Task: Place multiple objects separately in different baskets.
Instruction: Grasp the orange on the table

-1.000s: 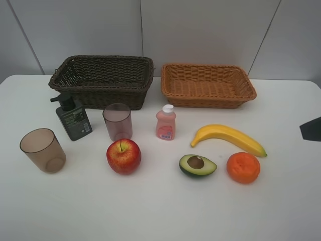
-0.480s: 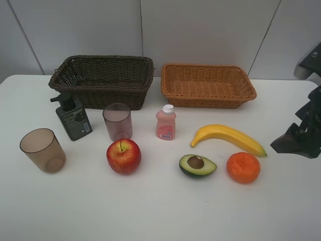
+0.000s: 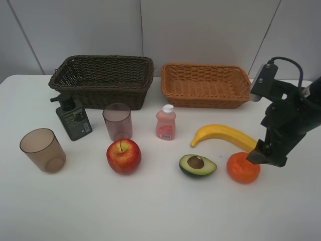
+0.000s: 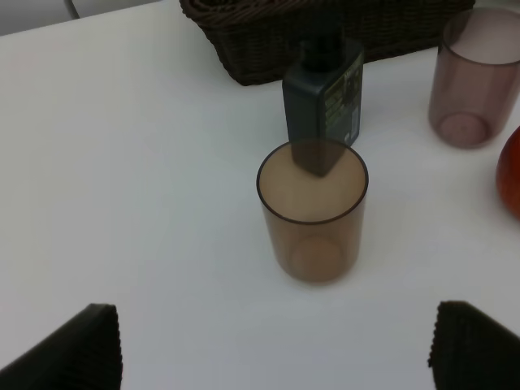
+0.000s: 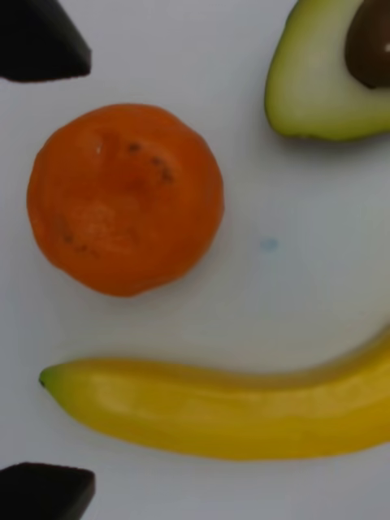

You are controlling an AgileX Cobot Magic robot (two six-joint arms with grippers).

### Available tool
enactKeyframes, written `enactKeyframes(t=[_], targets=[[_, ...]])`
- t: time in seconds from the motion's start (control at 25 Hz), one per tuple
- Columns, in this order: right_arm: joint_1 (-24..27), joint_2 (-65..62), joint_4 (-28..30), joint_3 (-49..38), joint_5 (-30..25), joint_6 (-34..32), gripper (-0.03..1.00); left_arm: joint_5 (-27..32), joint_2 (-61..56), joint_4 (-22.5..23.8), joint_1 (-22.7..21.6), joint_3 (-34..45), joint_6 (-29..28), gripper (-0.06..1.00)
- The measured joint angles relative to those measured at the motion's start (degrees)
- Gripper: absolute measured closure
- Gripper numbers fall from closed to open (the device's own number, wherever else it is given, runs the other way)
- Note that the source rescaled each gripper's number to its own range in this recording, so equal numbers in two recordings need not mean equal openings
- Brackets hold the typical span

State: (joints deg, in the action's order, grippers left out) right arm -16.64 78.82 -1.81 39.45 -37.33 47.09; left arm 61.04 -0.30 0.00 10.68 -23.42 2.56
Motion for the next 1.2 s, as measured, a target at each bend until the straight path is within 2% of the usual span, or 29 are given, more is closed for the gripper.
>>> enactKeyframes(t=[0.2,0.68,1.2], targets=[[-2.1,4.5,1.1,0.1,0.7,0.1,-0.03,0.0,0.0,0.0,0.0,0.0,0.0,-0.06],[-2.2,14.0,1.0,0.1,4.5,0.1,-0.03,0.0,0.0,0.0,0.0,0.0,0.0,-0.06],[-2.2,19.3,1.0,0.1,5.8,0.2,-0.03,0.0,0.0,0.0,0.0,0.0,0.0,-0.06]])
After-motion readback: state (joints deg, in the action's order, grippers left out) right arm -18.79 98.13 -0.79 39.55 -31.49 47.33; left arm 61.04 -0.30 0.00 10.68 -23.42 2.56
